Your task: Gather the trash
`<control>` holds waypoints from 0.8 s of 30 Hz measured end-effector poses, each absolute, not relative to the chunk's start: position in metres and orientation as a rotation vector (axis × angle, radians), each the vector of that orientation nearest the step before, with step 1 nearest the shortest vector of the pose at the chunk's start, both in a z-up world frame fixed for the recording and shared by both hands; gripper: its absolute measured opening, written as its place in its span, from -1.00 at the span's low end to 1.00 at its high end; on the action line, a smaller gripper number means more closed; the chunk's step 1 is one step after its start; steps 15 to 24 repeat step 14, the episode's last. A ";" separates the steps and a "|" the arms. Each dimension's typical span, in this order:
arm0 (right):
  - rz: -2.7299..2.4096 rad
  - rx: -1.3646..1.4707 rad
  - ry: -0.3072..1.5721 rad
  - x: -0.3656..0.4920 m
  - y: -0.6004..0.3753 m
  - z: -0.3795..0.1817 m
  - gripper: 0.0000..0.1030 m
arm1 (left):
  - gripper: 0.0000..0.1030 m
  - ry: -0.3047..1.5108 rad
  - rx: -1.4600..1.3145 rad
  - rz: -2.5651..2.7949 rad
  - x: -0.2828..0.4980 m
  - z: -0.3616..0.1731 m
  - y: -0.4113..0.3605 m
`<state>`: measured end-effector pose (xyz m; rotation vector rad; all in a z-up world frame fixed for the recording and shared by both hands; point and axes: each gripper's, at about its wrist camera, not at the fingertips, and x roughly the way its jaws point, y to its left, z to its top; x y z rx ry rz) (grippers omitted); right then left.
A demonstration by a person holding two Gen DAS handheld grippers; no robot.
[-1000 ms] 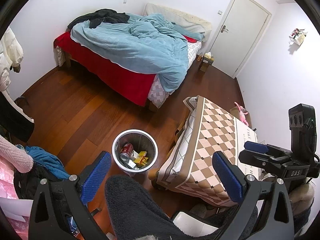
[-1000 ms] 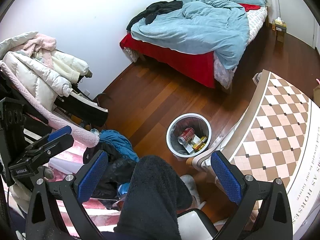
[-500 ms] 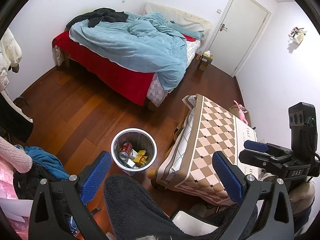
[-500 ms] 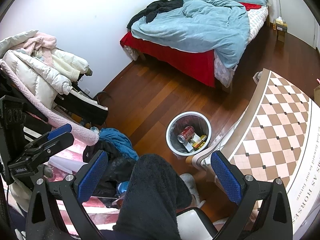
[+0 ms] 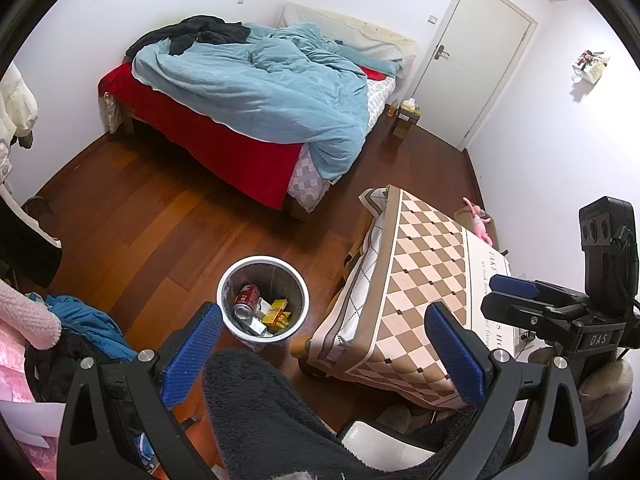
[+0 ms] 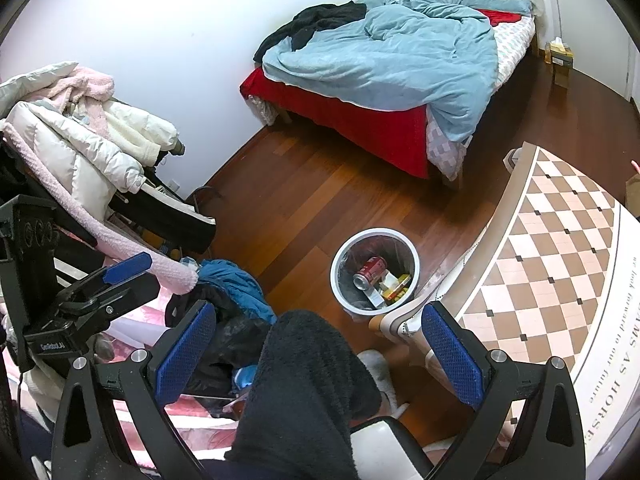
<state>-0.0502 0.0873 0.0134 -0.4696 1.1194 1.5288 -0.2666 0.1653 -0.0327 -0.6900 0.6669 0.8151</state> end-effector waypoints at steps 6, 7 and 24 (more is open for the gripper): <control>1.529 -0.469 1.119 -0.048 0.088 0.014 1.00 | 1.00 0.668 -0.689 0.814 -0.267 -0.033 0.166; 1.528 -0.469 1.120 -0.049 0.088 0.014 1.00 | 1.00 0.667 -0.690 0.813 -0.267 -0.033 0.166; 1.528 -0.468 1.119 -0.050 0.089 0.015 1.00 | 1.00 0.664 -0.691 0.807 -0.267 -0.032 0.165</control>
